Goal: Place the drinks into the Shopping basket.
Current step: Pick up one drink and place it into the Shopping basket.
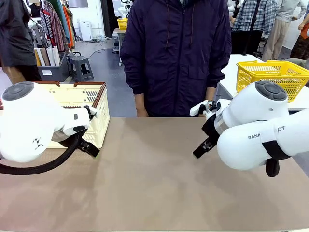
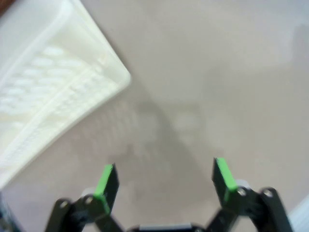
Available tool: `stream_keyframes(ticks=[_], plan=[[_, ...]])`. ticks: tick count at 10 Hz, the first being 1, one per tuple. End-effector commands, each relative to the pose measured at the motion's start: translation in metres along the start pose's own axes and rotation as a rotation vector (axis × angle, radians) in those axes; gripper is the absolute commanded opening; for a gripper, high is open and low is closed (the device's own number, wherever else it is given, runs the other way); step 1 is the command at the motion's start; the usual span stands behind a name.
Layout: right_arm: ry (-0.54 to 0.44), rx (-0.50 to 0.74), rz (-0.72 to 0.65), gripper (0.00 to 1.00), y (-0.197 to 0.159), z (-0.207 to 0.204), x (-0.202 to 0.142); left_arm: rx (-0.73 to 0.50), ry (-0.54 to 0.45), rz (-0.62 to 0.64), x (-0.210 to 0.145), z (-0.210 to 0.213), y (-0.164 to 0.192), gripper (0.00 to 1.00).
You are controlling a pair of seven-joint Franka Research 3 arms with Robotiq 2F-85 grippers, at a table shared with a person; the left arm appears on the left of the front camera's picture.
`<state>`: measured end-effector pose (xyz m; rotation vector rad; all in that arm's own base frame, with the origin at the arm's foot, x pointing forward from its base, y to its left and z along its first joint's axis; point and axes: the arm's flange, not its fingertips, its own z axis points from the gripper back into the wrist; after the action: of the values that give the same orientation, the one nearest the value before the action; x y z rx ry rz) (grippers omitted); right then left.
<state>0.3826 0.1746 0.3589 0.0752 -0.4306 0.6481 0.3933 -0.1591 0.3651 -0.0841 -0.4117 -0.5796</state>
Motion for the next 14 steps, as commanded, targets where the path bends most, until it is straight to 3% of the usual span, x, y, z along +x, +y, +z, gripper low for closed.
stream_keyframes(ticks=[1,2,3,5,7,9,11,12,13,14], plan=[[0.124,0.212,-0.114,1.0,-0.016,0.038,-0.008,-0.224,0.24,0.216,0.008,0.046,0.0,1.0],[0.12,0.347,-0.261,1.0,-0.027,0.068,-0.012,-0.305,0.283,0.266,0.009,0.076,-0.003,1.0],[0.078,0.459,-0.375,1.0,-0.041,0.101,-0.02,-0.447,0.251,0.3,0.005,0.105,0.002,1.0],[-0.039,0.736,-0.49,1.0,-0.084,0.165,-0.063,-0.749,0.083,0.365,-0.014,0.168,0.038,1.0],[-0.287,0.852,-0.681,1.0,-0.156,0.215,-0.143,-0.915,-0.153,0.486,-0.075,0.233,0.115,1.0],[-0.48,0.85,-0.945,1.0,-0.217,0.226,-0.212,-0.953,-0.321,0.64,-0.15,0.259,0.177,1.0],[-0.651,0.829,-1.246,1.0,-0.268,0.21,-0.275,-0.953,-0.425,0.819,-0.237,0.248,0.208,1.0],[-0.704,0.829,-1.326,1.0,-0.281,0.199,-0.29,-0.955,-0.477,0.882,-0.269,0.242,0.213,1.0],[-0.735,0.821,-1.364,1.0,-0.287,0.191,-0.298,-0.956,-0.519,0.946,-0.287,0.24,0.215,1.0],[-0.723,0.721,-1.387,1.0,-0.283,0.185,-0.294,-0.804,-0.489,1.009,-0.279,0.24,0.209,1.0]])
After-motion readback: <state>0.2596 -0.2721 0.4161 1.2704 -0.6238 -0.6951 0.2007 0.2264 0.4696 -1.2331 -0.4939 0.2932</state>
